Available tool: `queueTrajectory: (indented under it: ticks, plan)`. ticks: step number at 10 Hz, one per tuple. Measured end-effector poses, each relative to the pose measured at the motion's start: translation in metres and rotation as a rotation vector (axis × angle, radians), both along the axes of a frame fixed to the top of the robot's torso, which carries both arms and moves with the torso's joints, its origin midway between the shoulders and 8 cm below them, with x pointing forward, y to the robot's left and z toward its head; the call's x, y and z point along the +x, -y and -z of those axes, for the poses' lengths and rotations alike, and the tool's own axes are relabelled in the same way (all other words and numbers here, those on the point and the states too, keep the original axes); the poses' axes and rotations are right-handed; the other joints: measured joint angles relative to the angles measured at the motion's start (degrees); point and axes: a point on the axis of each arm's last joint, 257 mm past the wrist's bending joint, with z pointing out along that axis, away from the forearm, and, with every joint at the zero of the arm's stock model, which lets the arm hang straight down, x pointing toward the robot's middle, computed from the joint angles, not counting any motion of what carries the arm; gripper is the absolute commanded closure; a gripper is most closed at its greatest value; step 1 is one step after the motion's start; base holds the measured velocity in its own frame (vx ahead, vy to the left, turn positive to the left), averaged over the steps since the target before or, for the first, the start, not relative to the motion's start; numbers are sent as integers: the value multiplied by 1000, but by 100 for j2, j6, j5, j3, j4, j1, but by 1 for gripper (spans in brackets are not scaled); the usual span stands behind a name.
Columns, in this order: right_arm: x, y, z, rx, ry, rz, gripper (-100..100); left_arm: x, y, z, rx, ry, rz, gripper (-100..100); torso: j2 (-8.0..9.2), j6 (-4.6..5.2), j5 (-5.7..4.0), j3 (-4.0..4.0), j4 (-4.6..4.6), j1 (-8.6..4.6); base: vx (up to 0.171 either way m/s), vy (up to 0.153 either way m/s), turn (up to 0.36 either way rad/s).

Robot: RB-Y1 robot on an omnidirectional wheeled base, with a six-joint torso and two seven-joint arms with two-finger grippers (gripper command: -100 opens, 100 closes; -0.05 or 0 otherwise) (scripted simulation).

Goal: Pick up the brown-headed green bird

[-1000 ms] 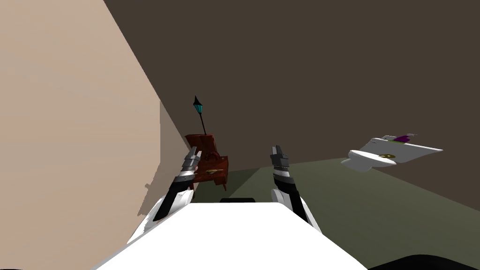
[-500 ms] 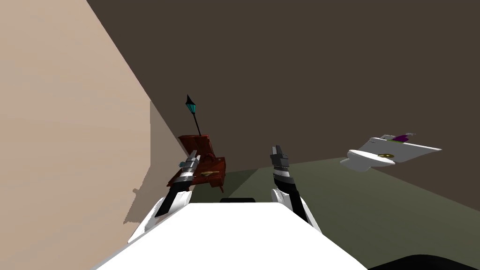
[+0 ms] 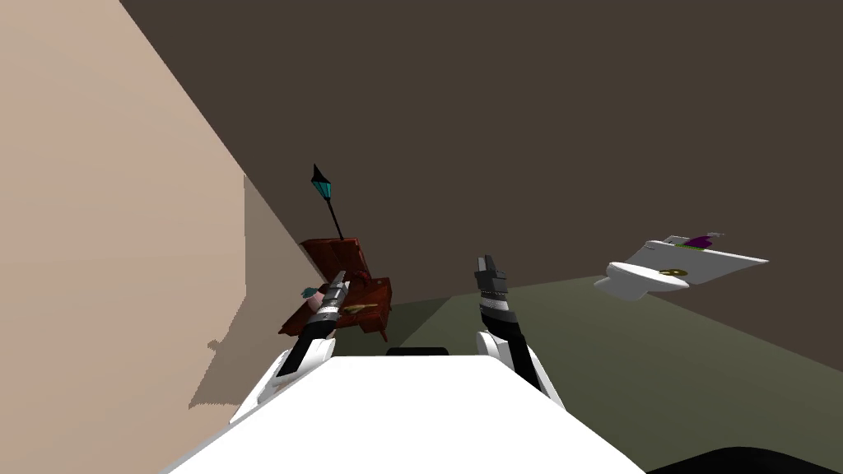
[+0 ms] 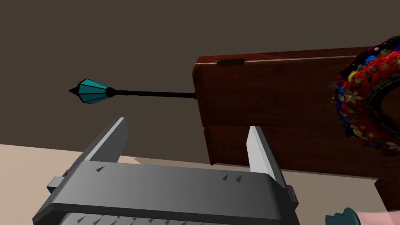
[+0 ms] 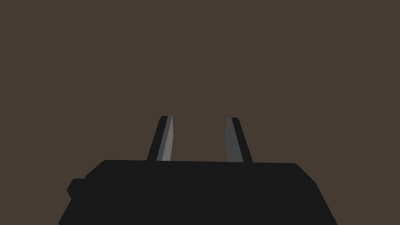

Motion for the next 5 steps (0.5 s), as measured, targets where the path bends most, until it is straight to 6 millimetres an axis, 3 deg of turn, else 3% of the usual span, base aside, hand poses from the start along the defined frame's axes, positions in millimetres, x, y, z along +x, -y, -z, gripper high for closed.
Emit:
queueTrajectory:
  ticks: [5]
  plan:
    - [0,0,0,0,0,0,0,-3,-27,55,-47,-126,-57,-100,3,1,2,2,1,7,35,-60,-16]
